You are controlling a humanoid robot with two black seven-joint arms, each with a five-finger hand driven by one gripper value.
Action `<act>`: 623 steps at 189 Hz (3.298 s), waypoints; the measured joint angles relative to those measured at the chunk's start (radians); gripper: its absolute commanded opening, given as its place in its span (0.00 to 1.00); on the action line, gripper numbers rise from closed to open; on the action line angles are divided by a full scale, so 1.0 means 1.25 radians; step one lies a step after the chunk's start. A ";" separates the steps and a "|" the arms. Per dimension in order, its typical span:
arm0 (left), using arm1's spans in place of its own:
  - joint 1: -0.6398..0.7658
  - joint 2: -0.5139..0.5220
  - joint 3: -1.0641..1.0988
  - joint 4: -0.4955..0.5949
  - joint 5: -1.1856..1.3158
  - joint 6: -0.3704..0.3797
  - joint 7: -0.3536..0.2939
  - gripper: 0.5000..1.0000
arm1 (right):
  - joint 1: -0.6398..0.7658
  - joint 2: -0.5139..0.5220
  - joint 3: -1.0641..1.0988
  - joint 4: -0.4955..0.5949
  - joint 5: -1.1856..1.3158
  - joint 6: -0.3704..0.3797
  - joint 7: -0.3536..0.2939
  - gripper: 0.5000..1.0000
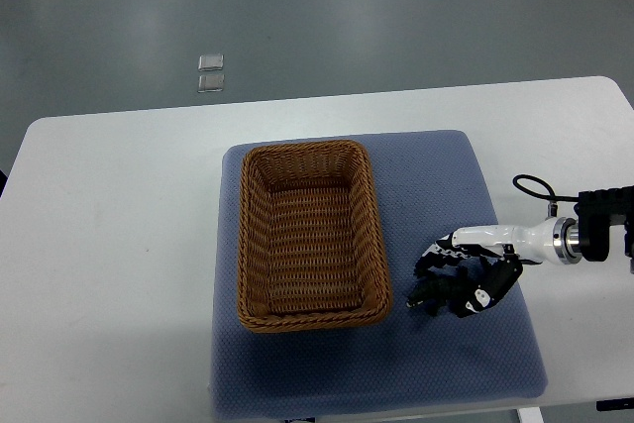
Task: Place crocodile in brown basket with right hand
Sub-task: 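Lower the right hand and close its fingers around the crocodile, then lift the crocodile with the right hand and carry it over the basket, then lower the crocodile into the basket and open the right hand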
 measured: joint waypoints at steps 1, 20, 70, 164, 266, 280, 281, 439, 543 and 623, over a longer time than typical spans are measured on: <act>0.000 0.000 0.000 0.000 0.000 0.000 0.000 1.00 | 0.000 0.000 0.000 0.000 -0.001 0.000 0.000 0.60; 0.000 0.000 0.000 0.000 0.000 0.000 0.000 1.00 | -0.007 0.003 0.000 -0.003 -0.020 -0.006 0.008 0.57; 0.000 0.000 0.000 -0.001 0.000 0.000 -0.001 1.00 | -0.020 0.015 0.000 -0.027 -0.058 -0.018 0.028 0.25; 0.000 0.000 0.000 -0.002 0.000 0.001 -0.001 1.00 | -0.023 0.012 -0.001 -0.039 -0.109 -0.045 0.067 0.00; 0.000 0.000 0.002 -0.001 0.000 0.000 0.000 1.00 | 0.087 -0.061 0.049 -0.033 -0.087 -0.001 0.065 0.00; 0.000 0.000 0.002 -0.001 0.000 -0.001 0.000 1.00 | 0.112 -0.068 0.049 -0.033 -0.080 0.006 0.064 0.00; 0.000 0.000 0.002 -0.001 0.000 -0.001 0.000 1.00 | 0.114 -0.069 0.049 -0.033 -0.080 0.006 0.064 0.00; 0.000 0.000 0.004 -0.013 0.001 -0.001 0.000 1.00 | 0.292 0.194 0.031 -0.144 -0.058 0.031 0.065 0.00; 0.000 0.000 0.001 -0.014 0.001 -0.001 0.000 1.00 | 0.244 0.362 0.033 -0.257 -0.108 0.002 0.068 0.00; 0.000 0.000 0.000 -0.014 0.001 -0.001 0.000 1.00 | 0.211 0.417 0.032 -0.293 -0.113 -0.024 0.068 0.00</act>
